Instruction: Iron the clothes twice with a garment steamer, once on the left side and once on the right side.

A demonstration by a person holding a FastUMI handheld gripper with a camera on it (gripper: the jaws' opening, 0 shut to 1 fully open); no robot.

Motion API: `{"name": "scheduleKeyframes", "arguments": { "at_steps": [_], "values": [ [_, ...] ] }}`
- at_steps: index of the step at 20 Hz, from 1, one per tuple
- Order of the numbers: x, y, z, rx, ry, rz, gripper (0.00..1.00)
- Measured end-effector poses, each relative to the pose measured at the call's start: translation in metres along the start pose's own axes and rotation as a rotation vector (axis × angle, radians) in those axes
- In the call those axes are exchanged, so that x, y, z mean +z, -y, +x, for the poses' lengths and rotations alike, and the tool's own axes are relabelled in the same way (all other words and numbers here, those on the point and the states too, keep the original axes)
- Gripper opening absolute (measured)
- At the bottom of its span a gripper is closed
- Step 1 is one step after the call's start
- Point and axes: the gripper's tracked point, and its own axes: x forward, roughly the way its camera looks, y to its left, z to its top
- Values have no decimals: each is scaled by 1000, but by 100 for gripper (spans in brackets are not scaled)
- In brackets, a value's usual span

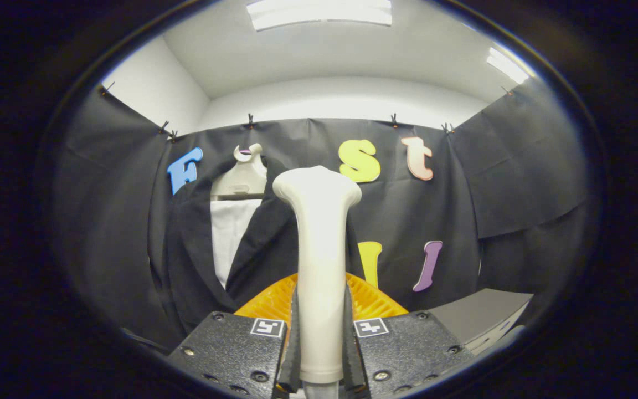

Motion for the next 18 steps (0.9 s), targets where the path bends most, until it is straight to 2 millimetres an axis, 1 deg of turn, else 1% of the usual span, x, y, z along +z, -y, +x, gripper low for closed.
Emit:
{"name": "scheduleKeyframes", "arguments": {
  "at_steps": [2,4,6,8,12,18],
  "values": [
    [8,-11,17,17,30,9,33],
    [12,-16,28,18,46,4,33],
    [9,-21,35,20,42,-2,33],
    [0,-22,36,22,26,2,33],
    [-24,-16,25,21,-13,7,33],
    [-50,-7,2,29,-56,-3,33]
  ]
}}
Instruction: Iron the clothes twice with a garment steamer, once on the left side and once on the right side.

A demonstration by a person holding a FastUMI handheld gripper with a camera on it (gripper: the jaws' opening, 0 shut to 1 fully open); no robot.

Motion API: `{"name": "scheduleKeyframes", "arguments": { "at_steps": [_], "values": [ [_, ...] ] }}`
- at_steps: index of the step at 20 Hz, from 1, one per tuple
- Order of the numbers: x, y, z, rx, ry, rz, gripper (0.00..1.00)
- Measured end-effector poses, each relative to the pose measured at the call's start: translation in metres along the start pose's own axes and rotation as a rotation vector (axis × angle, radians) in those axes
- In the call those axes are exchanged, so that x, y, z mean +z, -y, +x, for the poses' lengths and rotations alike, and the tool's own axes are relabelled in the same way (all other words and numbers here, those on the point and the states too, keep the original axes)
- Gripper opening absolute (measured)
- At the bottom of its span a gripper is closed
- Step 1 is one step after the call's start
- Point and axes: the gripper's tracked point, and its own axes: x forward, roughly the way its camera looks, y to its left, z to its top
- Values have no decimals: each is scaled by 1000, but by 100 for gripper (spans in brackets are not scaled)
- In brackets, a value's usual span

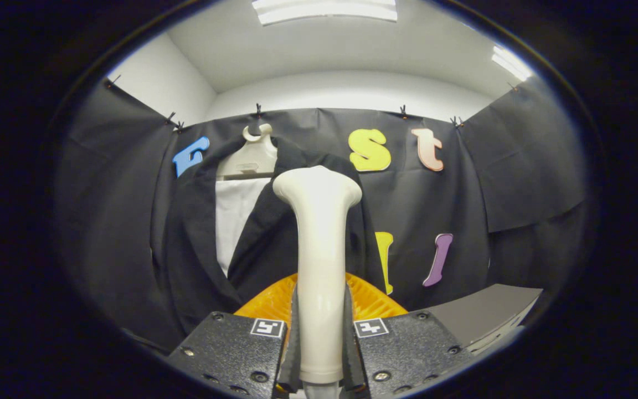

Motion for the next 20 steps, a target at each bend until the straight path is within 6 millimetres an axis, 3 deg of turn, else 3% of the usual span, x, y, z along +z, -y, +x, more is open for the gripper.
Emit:
{"name": "scheduleKeyframes", "arguments": {
  "at_steps": [10,20],
  "values": [
    [-71,-3,-50,28,-129,-42,33],
    [-131,-1,-76,21,-261,-68,33]
  ]
}}
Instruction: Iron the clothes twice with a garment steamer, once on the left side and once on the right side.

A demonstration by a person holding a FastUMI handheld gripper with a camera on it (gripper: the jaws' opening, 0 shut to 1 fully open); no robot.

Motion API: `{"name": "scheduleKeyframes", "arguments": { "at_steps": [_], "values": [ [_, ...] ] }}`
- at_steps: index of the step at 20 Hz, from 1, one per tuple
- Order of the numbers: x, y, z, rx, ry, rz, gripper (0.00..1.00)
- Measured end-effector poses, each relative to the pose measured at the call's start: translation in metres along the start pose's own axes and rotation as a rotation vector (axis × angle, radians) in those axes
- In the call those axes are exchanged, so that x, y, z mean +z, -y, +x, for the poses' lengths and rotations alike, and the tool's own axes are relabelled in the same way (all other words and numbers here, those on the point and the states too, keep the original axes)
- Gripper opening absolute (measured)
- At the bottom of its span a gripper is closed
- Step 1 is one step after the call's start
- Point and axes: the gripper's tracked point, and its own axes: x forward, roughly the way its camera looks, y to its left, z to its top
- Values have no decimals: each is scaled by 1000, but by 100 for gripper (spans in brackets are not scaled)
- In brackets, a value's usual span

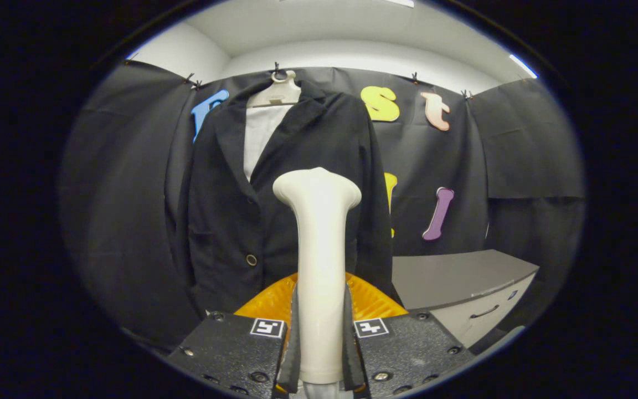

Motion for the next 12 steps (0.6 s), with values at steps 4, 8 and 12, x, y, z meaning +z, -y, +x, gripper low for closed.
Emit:
{"name": "scheduleKeyframes", "arguments": {
  "at_steps": [4,8,12],
  "values": [
    [-37,-6,-10,2,-79,3,33],
    [-64,-9,-15,3,-130,-22,33],
    [-92,-9,-21,2,-181,-29,33]
  ]
}}
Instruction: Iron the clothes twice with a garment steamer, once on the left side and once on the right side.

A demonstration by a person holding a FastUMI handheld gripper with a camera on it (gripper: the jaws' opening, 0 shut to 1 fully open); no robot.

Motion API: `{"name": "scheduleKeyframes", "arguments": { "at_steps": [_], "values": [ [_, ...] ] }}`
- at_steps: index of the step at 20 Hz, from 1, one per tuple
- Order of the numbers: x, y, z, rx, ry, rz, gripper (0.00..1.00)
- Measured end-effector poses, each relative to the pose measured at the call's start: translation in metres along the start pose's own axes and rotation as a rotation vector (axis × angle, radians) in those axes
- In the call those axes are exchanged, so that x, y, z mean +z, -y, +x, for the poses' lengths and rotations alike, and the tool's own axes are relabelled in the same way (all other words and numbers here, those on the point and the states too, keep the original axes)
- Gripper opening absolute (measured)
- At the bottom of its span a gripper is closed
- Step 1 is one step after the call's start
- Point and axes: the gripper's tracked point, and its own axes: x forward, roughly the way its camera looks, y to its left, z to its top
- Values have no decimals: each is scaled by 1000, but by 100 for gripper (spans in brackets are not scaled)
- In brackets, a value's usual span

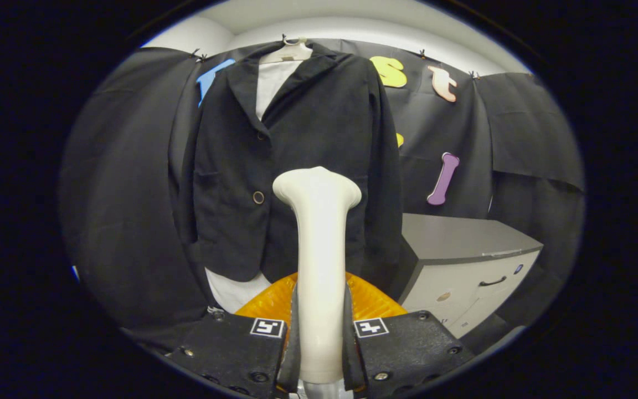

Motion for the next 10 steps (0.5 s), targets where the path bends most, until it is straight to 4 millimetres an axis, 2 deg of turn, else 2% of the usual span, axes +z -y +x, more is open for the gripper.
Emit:
{"name": "scheduleKeyframes", "arguments": {
  "at_steps": [5,10],
  "values": [
    [-28,1,-1,5,-63,2,33],
    [-67,9,7,-19,-145,25,33]
  ]
}}
